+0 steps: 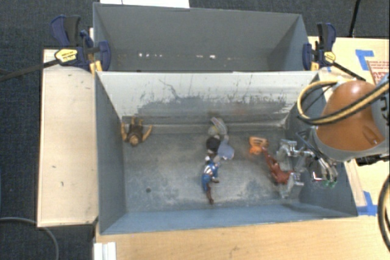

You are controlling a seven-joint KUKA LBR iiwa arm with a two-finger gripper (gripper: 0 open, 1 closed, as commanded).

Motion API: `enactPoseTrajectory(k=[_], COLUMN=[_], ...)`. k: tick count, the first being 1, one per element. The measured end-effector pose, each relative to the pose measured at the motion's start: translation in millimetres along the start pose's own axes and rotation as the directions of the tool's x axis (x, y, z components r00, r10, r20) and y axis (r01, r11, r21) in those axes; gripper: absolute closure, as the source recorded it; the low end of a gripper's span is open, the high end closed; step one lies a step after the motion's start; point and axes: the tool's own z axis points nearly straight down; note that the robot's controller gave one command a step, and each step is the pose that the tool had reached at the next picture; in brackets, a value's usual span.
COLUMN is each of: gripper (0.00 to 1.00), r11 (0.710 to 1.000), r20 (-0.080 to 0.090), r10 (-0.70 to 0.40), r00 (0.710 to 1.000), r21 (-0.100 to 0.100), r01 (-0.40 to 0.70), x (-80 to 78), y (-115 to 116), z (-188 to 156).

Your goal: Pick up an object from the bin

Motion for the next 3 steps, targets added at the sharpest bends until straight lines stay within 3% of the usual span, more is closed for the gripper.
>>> enactPoseTrajectory(k=[1, 2, 3], gripper=[0.0, 0.0, 1.0], r11=[0.989, 0.967, 0.989], r20=[0.007, 0.003, 0.009], r10=[0.147, 0.254, 0.147], r00=[0.989, 0.967, 0.989], r21=[-0.002, -0.001, -0.002], r01=[-0.147, -0.254, -0.147], x=[-2.5, -1.1, -3.1], y=[3.9, 8.1, 3.9], z=[5.0, 6.1, 4.5])
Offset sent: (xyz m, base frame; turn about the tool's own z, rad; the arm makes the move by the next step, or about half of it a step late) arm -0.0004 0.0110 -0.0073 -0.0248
